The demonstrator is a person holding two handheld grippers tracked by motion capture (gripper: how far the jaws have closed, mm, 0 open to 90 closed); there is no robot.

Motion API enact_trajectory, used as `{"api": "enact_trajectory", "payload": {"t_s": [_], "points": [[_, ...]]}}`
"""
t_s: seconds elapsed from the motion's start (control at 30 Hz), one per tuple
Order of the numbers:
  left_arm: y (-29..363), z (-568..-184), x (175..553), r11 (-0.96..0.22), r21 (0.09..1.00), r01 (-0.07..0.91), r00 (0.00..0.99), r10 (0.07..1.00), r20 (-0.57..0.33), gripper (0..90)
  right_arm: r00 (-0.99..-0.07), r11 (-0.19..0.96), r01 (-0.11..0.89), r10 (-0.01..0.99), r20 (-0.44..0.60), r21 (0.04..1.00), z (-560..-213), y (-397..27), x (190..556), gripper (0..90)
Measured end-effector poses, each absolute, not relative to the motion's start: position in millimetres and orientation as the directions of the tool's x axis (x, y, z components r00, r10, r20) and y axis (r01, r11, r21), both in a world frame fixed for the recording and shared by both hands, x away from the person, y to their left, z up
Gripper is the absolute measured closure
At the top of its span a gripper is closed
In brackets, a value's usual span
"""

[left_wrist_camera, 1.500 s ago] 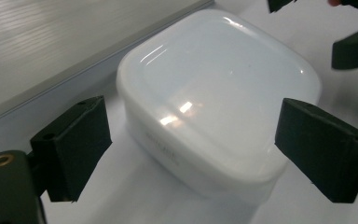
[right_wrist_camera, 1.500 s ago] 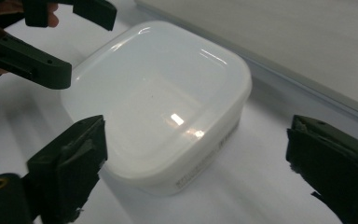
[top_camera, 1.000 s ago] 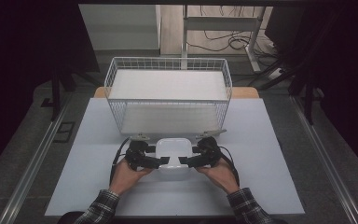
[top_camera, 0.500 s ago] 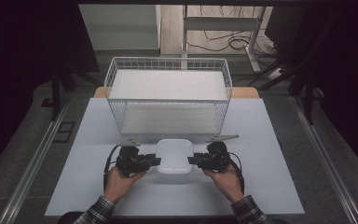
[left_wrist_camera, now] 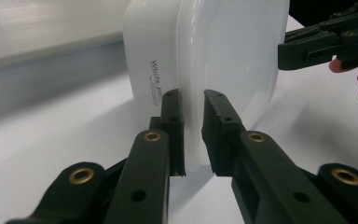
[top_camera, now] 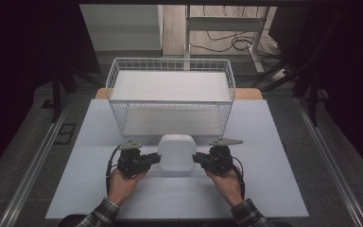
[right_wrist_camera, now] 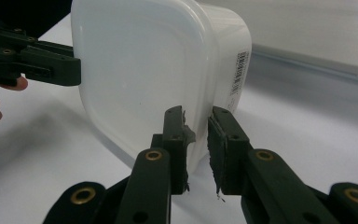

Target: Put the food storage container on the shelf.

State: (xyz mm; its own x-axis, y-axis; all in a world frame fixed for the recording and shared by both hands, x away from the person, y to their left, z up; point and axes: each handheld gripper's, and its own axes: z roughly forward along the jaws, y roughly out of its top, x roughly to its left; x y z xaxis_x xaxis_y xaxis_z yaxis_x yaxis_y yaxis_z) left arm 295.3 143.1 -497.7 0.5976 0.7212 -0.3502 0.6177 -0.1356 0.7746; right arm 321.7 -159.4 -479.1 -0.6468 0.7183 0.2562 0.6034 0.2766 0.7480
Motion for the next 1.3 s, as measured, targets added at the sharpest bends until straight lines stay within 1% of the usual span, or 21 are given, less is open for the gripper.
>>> {"api": "enact_trajectory", "payload": {"t_s": [0.23, 0.5, 0.7, 0.9, 1.07, 1.17, 1.23, 1.3], "points": [[148, -489, 304, -0.109, 0.793, 0.6, 0.59, 0.73, -0.345, 79.3, -0.662, 0.28, 0.569, 0.714, 0.228, 0.773, -467, -154, 329, 76.7], [151, -488, 329, -0.075, 0.789, 0.61, 0.564, 0.741, -0.366, 78.9, -0.666, 0.271, 0.55, 0.713, 0.219, 0.79, -458, -149, 356, 76.8], [157, -488, 352, -0.068, 0.782, 0.62, 0.547, 0.751, -0.369, 78.6, -0.659, 0.264, 0.555, 0.718, 0.223, 0.789, -459, -141, 377, 76.7], [153, -492, 372, -0.077, 0.761, 0.644, 0.536, 0.755, -0.378, 78.1, -0.632, 0.257, 0.585, 0.739, 0.233, 0.769, -466, -139, 395, 76.3], [148, -498, 379, -0.088, 0.754, 0.651, 0.533, 0.76, -0.372, 77.9, -0.616, 0.247, 0.614, 0.743, 0.26, 0.75, -475, -145, 403, 76.2], [148, -501, 382, -0.07, 0.759, 0.647, 0.535, 0.751, -0.387, 77.6, -0.608, 0.235, 0.621, 0.747, 0.27, 0.748, -480, -145, 407, 75.5], [148, -500, 383, -0.079, 0.77, 0.634, 0.546, 0.75, -0.373, 76.7, -0.61, 0.221, 0.624, 0.737, 0.29, 0.75, -480, -147, 410, 75.2], [148, -501, 384, -0.084, 0.781, 0.619, 0.554, 0.751, -0.359, 75.1, -0.615, 0.221, 0.616, 0.734, 0.286, 0.756, -480, -148, 411, 74.2]]}}
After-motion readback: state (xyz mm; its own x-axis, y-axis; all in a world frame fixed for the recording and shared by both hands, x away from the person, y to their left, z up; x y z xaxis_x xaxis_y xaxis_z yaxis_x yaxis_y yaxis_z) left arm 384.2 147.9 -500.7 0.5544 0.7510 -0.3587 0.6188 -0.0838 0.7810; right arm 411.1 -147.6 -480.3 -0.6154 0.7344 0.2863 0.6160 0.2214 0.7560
